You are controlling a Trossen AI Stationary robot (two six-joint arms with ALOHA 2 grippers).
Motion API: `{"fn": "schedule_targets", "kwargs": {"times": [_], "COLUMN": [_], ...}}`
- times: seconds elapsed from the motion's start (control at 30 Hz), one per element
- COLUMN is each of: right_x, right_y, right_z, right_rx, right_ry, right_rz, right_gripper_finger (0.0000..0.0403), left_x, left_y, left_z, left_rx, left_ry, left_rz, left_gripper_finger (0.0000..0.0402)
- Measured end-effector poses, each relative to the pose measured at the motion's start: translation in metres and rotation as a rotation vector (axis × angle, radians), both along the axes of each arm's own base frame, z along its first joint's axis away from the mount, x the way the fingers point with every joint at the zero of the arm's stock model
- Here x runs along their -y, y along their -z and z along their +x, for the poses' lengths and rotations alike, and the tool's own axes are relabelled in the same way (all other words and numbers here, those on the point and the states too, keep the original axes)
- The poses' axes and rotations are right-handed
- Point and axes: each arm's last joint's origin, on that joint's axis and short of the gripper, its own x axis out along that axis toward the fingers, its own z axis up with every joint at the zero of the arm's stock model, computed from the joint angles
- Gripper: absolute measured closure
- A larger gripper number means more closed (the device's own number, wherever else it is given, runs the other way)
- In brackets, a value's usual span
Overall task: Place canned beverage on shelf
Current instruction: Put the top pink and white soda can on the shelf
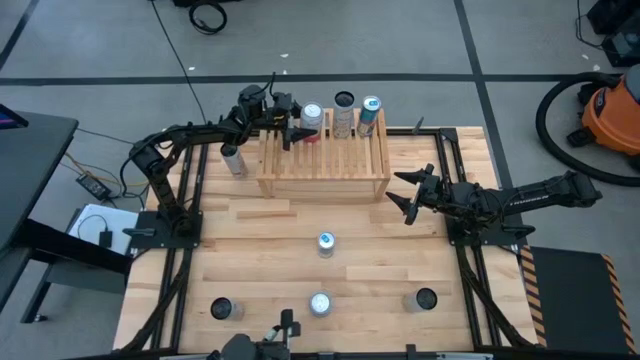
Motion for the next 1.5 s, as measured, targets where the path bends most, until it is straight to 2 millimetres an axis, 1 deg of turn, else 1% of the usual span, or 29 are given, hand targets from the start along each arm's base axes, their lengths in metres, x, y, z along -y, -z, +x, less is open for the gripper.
{"fn": "schedule_targets", "kwargs": {"times": [0.53,1.0,1.3,1.5], "right_x": [0.0,0.0,0.0,0.0], "right_y": [0.0,0.0,0.0,0.0], "right_z": [0.0,0.0,0.0,0.0], "right_rx": [0.0,0.0,0.0,0.0], "right_ry": [0.0,0.0,0.0,0.0], "right_rz": [0.0,0.0,0.0,0.0], "right_gripper_finger": [0.0066,0.0066,0.0066,0.0066], "left_x": [-0.001,-0.0019,-0.0022,-0.0016], "left_y": [0.0001,-0.0001,-0.0003,-0.0003], "left_z": [-0.0017,-0.0016,-0.0016,-0.0016], "left_rx": [0.0,0.001,-0.001,-0.001], "left_ry": [0.023,-0.017,-0.035,-0.009], "left_rz": [-0.005,-0.046,-0.021,-0.003], "left_gripper_finger": [0.0085,0.0085,0.0085,0.0085]}}
